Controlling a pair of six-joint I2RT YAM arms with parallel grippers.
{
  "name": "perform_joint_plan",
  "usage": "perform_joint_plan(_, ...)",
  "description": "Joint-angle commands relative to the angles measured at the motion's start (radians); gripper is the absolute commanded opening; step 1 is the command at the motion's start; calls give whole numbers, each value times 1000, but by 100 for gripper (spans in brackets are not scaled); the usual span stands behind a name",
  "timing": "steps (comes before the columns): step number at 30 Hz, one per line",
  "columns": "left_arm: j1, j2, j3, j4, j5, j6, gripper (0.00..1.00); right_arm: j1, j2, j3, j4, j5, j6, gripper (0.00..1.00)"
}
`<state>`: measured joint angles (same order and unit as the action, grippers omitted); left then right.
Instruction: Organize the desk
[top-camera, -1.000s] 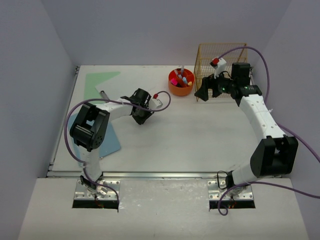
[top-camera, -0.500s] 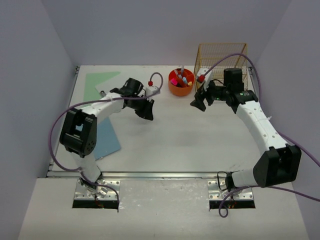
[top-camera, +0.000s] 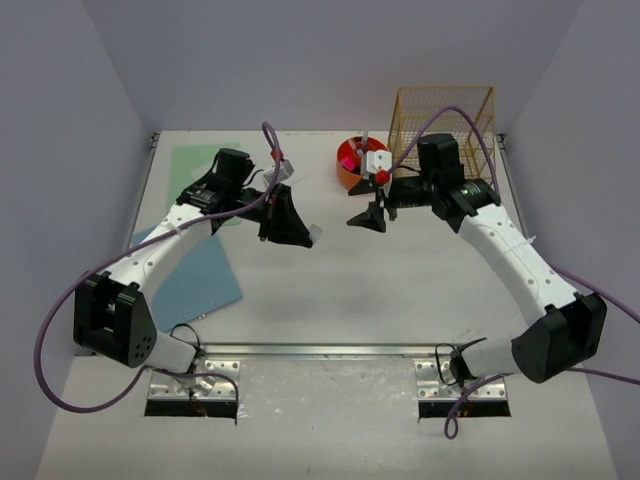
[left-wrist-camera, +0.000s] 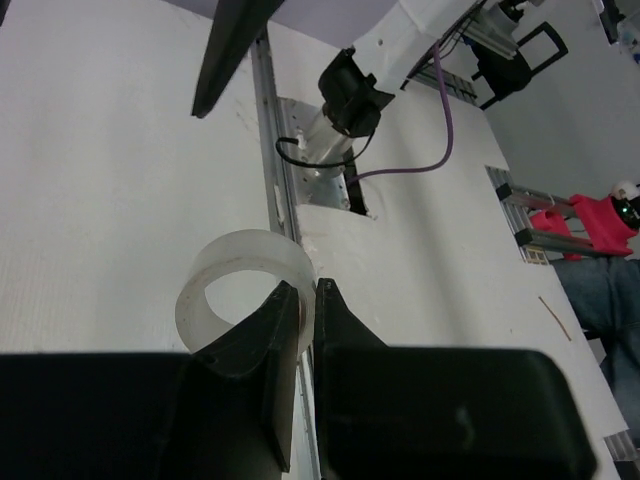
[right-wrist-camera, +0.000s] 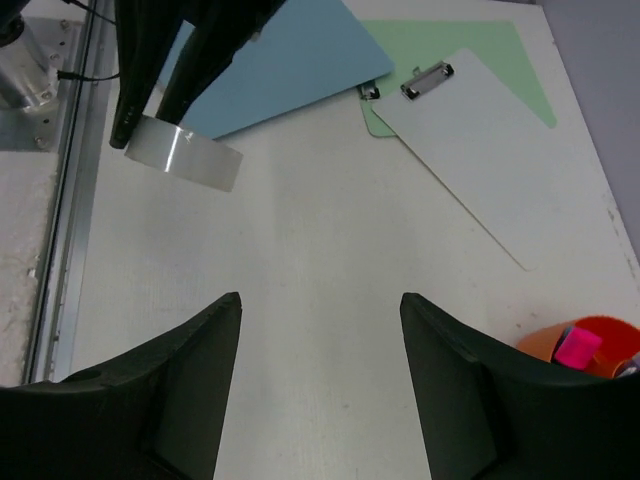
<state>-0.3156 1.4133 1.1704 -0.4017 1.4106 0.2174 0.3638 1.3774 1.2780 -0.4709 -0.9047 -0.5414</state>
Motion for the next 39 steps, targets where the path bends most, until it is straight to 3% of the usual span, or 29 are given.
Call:
perform_joint_plan(1, -10, 1, -9, -232, 299, 270, 0, 104, -72, -13, -28, -45, -299, 64)
perform_joint_plan(8, -82, -31, -23, -253, 284, 303, 0, 240, -139, -94, -109, 19, -594, 57)
perform_joint_plan(25, -150, -53, -40, -287, 194, 347, 0, 400, -112, -106, -241, 112, -821, 48)
perform_joint_plan(30, -157, -47, -27, -341, 165, 414, 0, 418, -96, -92, -281, 115, -838, 34)
perform_joint_plan(32, -161, -42, -20, -384, 145, 470, 0, 420, -94, -89, -287, 115, -839, 19)
perform_joint_plan(34, -163, -39, -11, -417, 117, 513, 5, 423, -95, -92, -281, 112, -833, 5)
perform_joint_plan(35, -164, -34, -4, -463, 105, 549, 14, 423, -97, -94, -267, 112, -823, 1)
perform_joint_plan(38, -164, -16, 19, -553, 73, 655, 55, 425, -98, -93, -264, 114, -813, 0)
perform_joint_plan(39, -163, -11, 31, -580, 59, 675, 75, 425, -98, -92, -270, 117, -814, 0)
